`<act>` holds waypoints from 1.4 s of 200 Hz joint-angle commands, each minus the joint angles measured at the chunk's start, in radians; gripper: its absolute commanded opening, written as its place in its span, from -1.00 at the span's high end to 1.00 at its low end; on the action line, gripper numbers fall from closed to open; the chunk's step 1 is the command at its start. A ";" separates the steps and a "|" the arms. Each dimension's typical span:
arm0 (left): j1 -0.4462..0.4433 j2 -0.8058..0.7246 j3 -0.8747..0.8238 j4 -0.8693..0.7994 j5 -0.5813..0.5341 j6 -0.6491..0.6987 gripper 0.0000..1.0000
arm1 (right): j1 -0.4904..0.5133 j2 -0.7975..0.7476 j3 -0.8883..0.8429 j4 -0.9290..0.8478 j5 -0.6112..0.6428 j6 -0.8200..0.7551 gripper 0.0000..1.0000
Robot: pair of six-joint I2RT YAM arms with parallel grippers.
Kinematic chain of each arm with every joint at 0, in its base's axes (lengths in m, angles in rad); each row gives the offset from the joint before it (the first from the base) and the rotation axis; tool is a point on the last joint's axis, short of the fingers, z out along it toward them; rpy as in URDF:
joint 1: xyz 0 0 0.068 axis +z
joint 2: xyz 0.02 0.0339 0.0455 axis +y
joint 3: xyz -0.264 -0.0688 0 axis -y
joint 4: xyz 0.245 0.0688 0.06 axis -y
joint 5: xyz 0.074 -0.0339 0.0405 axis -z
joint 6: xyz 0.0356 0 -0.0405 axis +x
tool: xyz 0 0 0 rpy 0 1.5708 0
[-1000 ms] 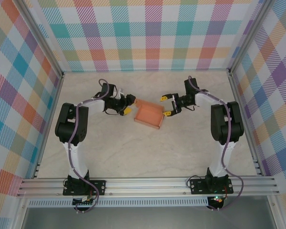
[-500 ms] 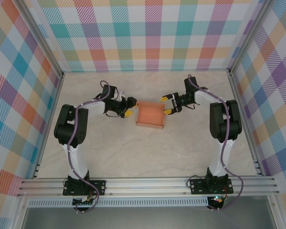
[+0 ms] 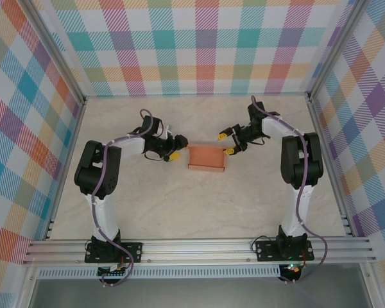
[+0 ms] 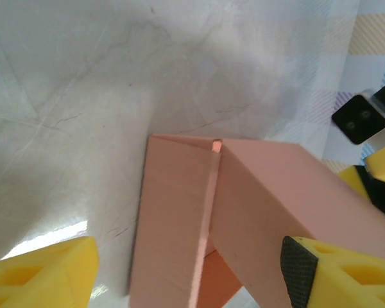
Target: Fold the paper box
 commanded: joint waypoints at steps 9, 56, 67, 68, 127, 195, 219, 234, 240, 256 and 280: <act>-0.034 0.006 -0.047 -0.066 -0.053 0.109 -0.48 | 0.013 0.024 0.066 -0.142 0.017 -0.187 -0.09; -0.037 0.007 -0.060 -0.044 -0.073 0.111 -0.48 | 0.013 0.022 0.094 -0.231 0.111 -0.292 -0.09; -0.037 0.012 -0.053 -0.054 -0.078 0.116 -0.49 | 0.013 0.022 0.107 -0.257 0.144 -0.319 -0.10; -0.037 0.011 -0.053 -0.055 -0.078 0.117 -0.49 | 0.013 0.022 0.109 -0.260 0.146 -0.322 -0.10; -0.035 -0.009 -0.032 -0.077 -0.090 0.115 -0.53 | 0.012 0.002 0.113 -0.299 0.229 -0.397 -0.15; 0.040 -0.110 -0.062 -0.038 -0.097 0.071 -0.56 | 0.010 -0.075 0.106 -0.302 0.253 -0.384 -0.18; 0.080 -0.139 -0.070 -0.028 -0.098 0.060 -0.59 | 0.010 -0.112 0.079 -0.308 0.299 -0.404 -0.18; 0.084 -0.148 -0.060 -0.019 -0.080 0.059 -0.61 | 0.010 -0.131 0.046 -0.298 0.320 -0.412 -0.18; 0.081 -0.145 -0.052 -0.009 -0.061 0.056 -0.65 | 0.010 -0.136 0.032 -0.292 0.321 -0.416 -0.18; 0.078 -0.125 -0.043 0.057 0.026 0.007 -0.71 | 0.014 -0.138 0.002 -0.279 0.323 -0.431 -0.18; 0.053 -0.102 -0.007 0.011 0.006 0.054 -0.73 | 0.022 -0.128 -0.036 -0.254 0.342 -0.449 -0.17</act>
